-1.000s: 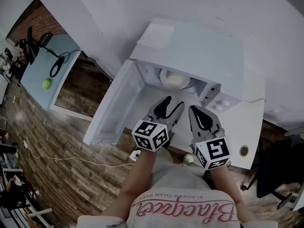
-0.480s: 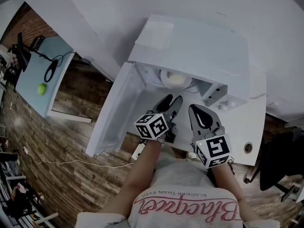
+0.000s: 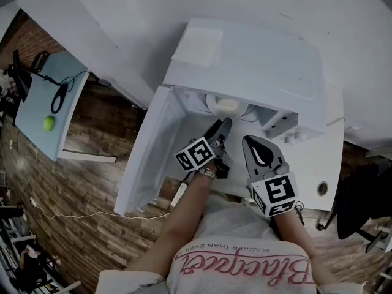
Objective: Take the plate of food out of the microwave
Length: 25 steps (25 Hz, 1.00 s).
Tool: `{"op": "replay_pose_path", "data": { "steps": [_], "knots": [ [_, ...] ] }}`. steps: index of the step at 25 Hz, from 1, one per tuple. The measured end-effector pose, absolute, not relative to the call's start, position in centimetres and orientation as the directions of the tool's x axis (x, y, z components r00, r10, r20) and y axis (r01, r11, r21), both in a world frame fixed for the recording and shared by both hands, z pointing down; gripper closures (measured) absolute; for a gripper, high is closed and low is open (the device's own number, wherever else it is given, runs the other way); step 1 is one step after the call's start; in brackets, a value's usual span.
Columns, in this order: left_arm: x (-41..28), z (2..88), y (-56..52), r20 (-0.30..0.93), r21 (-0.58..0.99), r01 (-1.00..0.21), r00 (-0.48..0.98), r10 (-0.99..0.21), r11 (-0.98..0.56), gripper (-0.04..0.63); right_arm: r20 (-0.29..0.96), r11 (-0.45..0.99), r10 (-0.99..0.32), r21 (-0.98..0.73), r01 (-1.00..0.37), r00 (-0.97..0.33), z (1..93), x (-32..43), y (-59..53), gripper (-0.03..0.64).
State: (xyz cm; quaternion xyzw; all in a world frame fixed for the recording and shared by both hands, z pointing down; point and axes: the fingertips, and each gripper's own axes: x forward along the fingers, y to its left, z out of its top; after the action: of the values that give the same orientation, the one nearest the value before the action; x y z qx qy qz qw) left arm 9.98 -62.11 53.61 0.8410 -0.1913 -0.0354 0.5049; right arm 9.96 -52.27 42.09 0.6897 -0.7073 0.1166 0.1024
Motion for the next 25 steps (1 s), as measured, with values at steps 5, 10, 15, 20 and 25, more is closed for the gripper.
{"op": "replay_pose_path", "data": {
  "steps": [5,10,15,20,25],
  "knots": [
    [10.4,55.1,-63.4,0.125,0.93,-0.243,0.915,-0.384,-0.275,0.37,0.318,0.001,-0.948,-0.027,-1.0,-0.01,42.4,10.5,-52.5,0.606],
    [10.9,55.9,-64.0,0.149,0.944,-0.249,0.906,-0.395,-0.215,0.393,0.332,-0.008,-0.943,-0.019,-1.0,0.001,42.9,10.7,-52.6,0.606],
    [10.8,56.6,-64.4,0.213,0.952,-0.284,0.884,-0.416,-0.116,0.445,0.34,-0.019,-0.94,-0.022,-1.0,0.011,43.2,10.9,-52.7,0.606],
    [10.9,57.0,-64.7,0.318,0.929,-0.368,0.837,-0.446,-0.029,0.46,0.349,-0.023,-0.937,-0.024,-0.999,0.013,43.5,11.0,-52.7,0.606],
    [10.7,57.8,-64.8,0.481,0.86,-0.503,0.746,-0.46,0.083,0.514,0.354,-0.021,-0.935,-0.023,-1.0,0.011,43.6,10.8,-52.5,0.606]
  ]
}}
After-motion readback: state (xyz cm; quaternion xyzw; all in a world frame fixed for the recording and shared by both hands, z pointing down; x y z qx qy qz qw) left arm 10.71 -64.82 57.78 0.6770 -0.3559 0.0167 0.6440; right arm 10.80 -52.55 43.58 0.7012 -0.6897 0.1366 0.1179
